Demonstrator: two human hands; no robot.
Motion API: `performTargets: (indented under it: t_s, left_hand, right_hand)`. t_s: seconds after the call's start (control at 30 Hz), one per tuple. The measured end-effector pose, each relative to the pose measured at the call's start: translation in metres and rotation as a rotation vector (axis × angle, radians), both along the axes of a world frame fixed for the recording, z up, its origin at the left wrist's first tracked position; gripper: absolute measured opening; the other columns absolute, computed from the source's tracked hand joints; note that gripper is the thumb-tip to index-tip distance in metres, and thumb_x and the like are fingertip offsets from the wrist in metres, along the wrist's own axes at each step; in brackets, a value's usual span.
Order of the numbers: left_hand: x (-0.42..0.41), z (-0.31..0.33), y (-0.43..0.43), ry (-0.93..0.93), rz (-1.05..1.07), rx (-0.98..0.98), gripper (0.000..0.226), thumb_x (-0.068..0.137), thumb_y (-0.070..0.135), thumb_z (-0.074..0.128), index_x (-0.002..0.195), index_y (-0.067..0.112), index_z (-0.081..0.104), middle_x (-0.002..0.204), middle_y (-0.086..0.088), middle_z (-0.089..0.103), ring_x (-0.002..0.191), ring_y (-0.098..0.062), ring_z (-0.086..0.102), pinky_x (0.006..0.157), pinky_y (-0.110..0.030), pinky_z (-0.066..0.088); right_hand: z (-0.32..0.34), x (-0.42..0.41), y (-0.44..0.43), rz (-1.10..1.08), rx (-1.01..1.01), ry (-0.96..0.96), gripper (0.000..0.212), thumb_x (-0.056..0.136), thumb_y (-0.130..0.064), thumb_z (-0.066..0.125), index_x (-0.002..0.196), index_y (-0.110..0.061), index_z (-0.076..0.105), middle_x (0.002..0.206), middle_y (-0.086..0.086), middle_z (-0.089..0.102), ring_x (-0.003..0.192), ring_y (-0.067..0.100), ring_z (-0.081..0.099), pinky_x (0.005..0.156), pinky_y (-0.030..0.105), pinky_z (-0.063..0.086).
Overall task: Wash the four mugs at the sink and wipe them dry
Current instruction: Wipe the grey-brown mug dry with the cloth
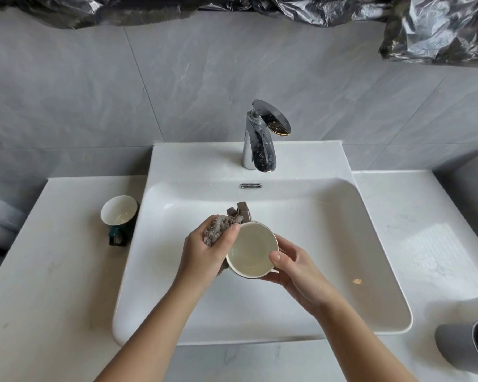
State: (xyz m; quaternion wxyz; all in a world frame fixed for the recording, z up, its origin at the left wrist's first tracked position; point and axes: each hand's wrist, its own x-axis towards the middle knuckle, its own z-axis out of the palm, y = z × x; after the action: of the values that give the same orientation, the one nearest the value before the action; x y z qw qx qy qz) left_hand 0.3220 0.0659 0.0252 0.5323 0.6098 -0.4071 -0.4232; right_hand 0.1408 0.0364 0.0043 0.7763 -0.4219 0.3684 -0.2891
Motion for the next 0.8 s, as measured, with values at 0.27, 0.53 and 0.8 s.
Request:
performTargets:
  t_s: [0.27, 0.53, 0.8]
  left_hand:
    - [0.021, -0.002, 0.000, 0.061, -0.219, 0.142, 0.051, 0.062, 0.059, 0.065, 0.100, 0.025, 0.066, 0.089, 0.006, 0.072, 0.085, -0.011, 0.066, 0.080, -0.024, 0.049]
    - [0.014, -0.020, 0.000, 0.348, -0.092, 0.171, 0.079, 0.058, 0.051, 0.075, 0.119, 0.004, 0.055, 0.107, -0.016, 0.068, 0.098, -0.029, 0.064, 0.081, -0.040, 0.050]
    - [-0.005, -0.020, 0.002, 0.345, 0.064, -0.033, 0.066, 0.076, 0.060, 0.061, 0.117, 0.008, 0.058, 0.112, -0.010, 0.068, 0.107, -0.023, 0.063, 0.088, -0.036, 0.051]
  right_hand:
    - [0.010, -0.007, -0.013, 0.128, -0.091, 0.061, 0.087, 0.058, -0.060, 0.087, 0.132, -0.023, 0.060, 0.123, 0.022, 0.063, 0.109, 0.029, 0.065, 0.084, 0.032, 0.055]
    - [0.011, 0.000, -0.023, 0.078, 0.073, 0.059, 0.113, 0.046, -0.059, 0.093, 0.143, -0.029, 0.043, 0.131, 0.014, 0.059, 0.117, 0.027, 0.063, 0.089, 0.038, 0.056]
    - [0.006, 0.007, -0.006, -0.075, 0.026, -0.140, 0.101, 0.062, -0.051, 0.089, 0.144, -0.012, 0.046, 0.134, 0.016, 0.058, 0.121, 0.029, 0.058, 0.104, 0.042, 0.047]
